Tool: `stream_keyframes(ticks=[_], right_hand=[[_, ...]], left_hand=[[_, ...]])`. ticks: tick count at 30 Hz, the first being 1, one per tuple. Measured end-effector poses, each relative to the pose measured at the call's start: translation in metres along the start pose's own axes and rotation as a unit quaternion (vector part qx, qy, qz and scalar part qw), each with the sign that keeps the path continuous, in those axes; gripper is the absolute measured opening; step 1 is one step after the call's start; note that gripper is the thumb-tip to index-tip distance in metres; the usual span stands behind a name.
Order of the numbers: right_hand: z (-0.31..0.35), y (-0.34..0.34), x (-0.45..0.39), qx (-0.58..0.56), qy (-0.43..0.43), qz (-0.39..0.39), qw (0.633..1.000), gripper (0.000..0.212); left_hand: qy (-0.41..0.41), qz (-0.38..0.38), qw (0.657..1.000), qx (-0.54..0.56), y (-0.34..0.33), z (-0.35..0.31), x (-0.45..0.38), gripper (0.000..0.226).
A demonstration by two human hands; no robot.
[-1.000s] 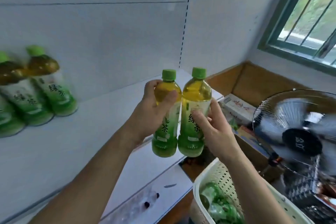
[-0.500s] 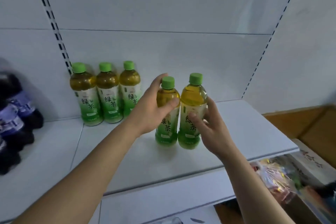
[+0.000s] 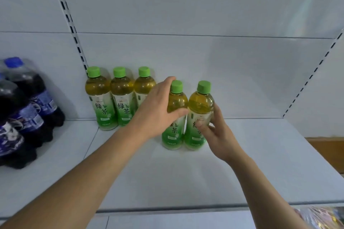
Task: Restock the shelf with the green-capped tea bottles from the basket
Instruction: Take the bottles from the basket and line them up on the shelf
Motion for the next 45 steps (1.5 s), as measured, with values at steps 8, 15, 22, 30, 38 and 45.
stream_keyframes(ticks=[8, 15, 22, 30, 38, 45], right_hand=[[-0.025, -0.006, 0.013, 0.139, -0.025, -0.021, 0.99, 0.104], [-0.022, -0.012, -0.011, 0.169, -0.032, -0.053, 0.984, 0.097], [-0.027, -0.025, -0.037, 0.18, -0.034, -0.042, 0.982, 0.104], [-0.032, -0.037, -0.05, 0.21, -0.024, -0.042, 0.976, 0.104], [-0.038, -0.041, -0.057, 0.231, -0.023, -0.02, 0.973, 0.099], [-0.037, -0.043, -0.057, 0.224, -0.034, 0.013, 0.974, 0.098]], left_hand=[[-0.138, 0.006, 0.955, -0.263, 0.015, 0.005, -0.01, 0.117], [-0.15, -0.023, 0.924, -0.35, 0.009, 0.007, -0.036, 0.115], [-0.125, -0.034, 0.922, -0.365, 0.009, 0.02, -0.055, 0.114], [-0.126, -0.058, 0.919, -0.37, 0.008, 0.031, -0.058, 0.112], [-0.112, -0.059, 0.92, -0.37, 0.003, 0.029, -0.061, 0.112], [-0.113, -0.059, 0.91, -0.394, 0.003, 0.029, -0.061, 0.112]])
Point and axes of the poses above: each hand's wrist, its own x-axis away from the middle knuckle, its own y-axis out of the back of the hand, z = x × y, the point moved 5 cm from there along -x, towards the middle knuckle, and after that the axes turned 2 degrees about -x, right-handed, at the moved point
